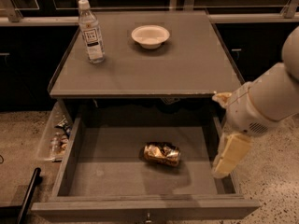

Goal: Pick orange can from top drawer and place on counter

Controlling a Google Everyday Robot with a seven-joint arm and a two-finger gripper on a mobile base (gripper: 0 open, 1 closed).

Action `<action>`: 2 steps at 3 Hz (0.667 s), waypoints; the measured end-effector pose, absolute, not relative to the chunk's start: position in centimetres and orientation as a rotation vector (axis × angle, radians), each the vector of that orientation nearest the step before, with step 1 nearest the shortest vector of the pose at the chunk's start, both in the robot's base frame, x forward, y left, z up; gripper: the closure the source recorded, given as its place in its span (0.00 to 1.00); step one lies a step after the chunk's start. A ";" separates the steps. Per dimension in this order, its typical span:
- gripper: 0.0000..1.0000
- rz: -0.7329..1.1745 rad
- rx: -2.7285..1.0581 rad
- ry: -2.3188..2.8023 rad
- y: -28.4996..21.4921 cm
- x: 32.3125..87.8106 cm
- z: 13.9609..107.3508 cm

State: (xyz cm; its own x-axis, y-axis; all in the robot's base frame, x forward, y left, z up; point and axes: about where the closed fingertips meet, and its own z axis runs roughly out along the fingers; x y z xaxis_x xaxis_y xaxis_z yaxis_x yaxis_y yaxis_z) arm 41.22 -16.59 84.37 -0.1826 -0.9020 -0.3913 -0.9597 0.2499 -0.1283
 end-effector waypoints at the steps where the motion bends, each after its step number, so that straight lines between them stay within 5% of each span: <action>1: 0.00 0.260 -1.716 2.103 -14.7 40.4 79.9; 2: 0.00 0.355 -1.689 2.122 -14.5 39.5 74.9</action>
Offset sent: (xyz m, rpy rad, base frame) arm -0.0248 0.0234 -0.1497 0.1537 0.1205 0.0112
